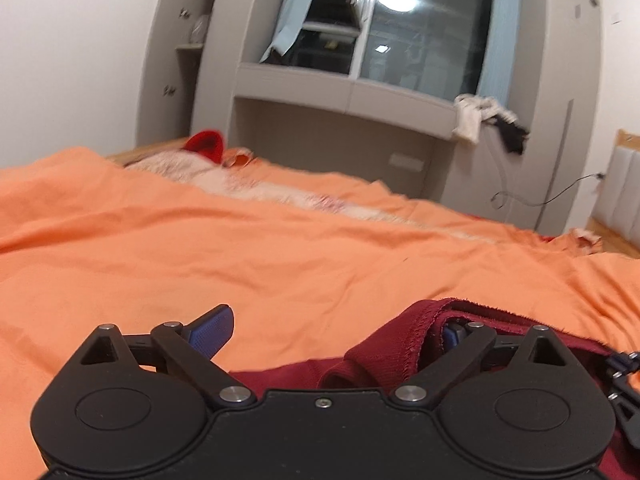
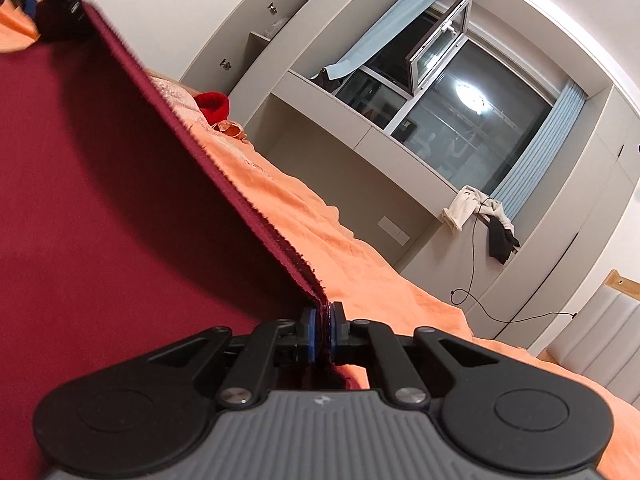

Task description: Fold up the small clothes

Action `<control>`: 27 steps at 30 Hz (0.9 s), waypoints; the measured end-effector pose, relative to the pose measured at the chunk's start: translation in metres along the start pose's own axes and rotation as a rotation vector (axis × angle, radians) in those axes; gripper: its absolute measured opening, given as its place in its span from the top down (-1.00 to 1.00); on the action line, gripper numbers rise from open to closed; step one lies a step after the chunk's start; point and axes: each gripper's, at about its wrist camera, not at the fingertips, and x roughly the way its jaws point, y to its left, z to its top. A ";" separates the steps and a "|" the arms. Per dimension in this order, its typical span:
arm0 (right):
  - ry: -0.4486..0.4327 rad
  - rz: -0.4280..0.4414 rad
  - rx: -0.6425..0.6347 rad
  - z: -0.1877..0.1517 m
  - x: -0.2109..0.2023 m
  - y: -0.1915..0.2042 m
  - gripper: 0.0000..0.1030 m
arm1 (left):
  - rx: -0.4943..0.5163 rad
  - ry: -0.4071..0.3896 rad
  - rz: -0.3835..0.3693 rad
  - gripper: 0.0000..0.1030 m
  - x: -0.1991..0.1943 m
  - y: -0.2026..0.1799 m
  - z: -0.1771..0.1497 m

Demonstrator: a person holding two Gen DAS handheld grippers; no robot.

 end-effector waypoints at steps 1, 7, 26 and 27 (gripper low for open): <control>0.002 0.003 0.006 0.002 0.002 -0.002 0.89 | -0.003 0.016 0.014 -0.89 0.004 0.000 -0.001; 0.043 0.028 0.067 0.003 0.017 -0.011 0.29 | -0.037 0.097 0.058 -0.91 0.024 0.004 -0.004; 0.136 0.068 0.350 -0.022 0.028 -0.063 -0.28 | -0.228 0.144 -0.002 -0.99 0.021 0.038 -0.004; 0.136 0.062 0.360 -0.023 0.027 -0.064 -0.35 | -0.231 0.136 0.017 -0.99 0.020 0.041 -0.003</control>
